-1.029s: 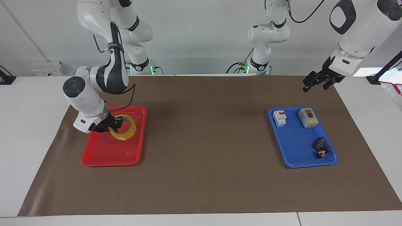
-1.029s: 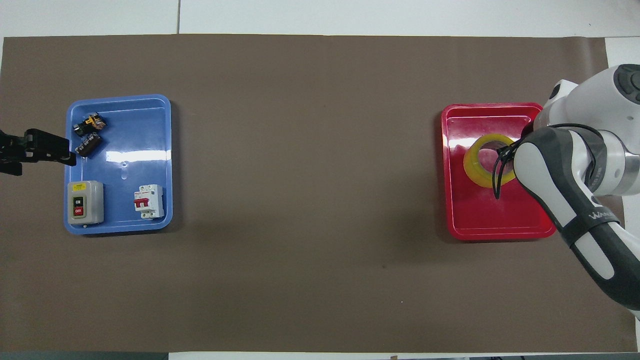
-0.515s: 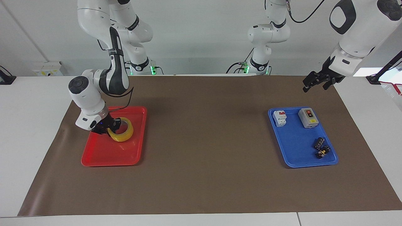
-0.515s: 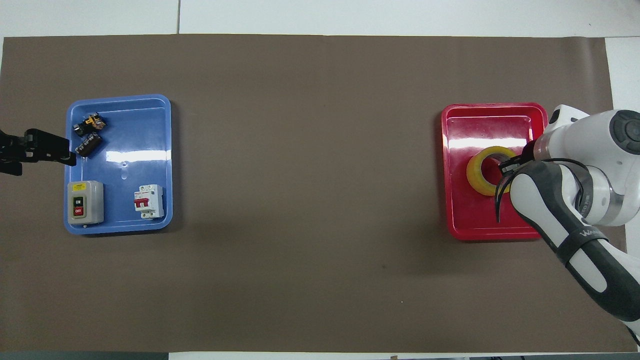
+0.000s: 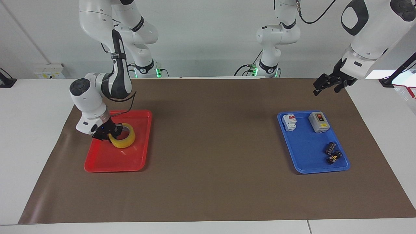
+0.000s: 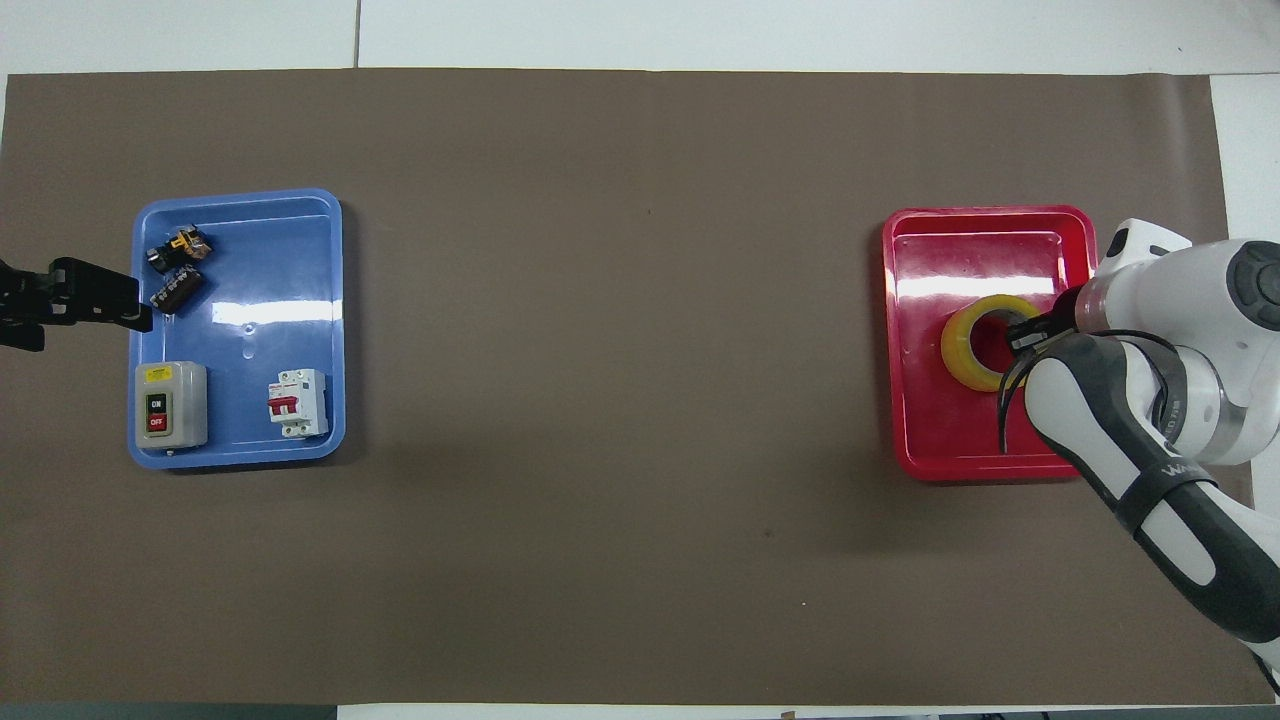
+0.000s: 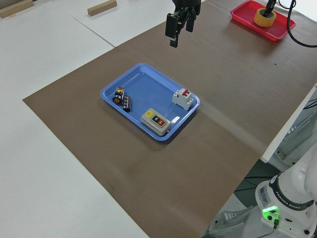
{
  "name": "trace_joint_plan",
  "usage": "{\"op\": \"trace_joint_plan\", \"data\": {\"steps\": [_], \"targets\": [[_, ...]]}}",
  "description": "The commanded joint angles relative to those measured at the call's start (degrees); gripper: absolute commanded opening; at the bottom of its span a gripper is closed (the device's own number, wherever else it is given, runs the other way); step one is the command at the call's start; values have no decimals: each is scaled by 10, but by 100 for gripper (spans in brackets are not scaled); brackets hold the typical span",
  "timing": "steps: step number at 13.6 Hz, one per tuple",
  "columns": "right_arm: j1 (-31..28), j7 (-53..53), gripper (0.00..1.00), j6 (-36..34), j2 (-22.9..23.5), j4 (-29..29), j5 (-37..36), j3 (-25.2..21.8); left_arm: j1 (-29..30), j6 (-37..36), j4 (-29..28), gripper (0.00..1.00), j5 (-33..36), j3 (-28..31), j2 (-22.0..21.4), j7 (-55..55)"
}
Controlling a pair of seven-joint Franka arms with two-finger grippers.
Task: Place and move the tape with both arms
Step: 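Lower the tape into the red tray and open the right gripper, then lift the right gripper away from the tape and withdraw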
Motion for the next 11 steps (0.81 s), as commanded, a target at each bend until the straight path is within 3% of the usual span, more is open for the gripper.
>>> {"op": "trace_joint_plan", "data": {"steps": [1,2,5,7,11], "targets": [[-15,-11,45,10,-9,-10,-3,9,3,0,-10,100,-15,0,-13,5],[-15,-8,99,6,-9,-9,-3,9,3,0,-9,100,-15,0,-13,5],[1,32,100,-20,-24,14,-2,12,3,0,-10,100,-15,0,-13,5],[42,138,100,-106,-35,68,-4,11,3,0,-9,100,-15,0,-13,5],[96,309,100,-196,-44,137,-38,13,3,0,-10,100,-15,0,-13,5]]}}
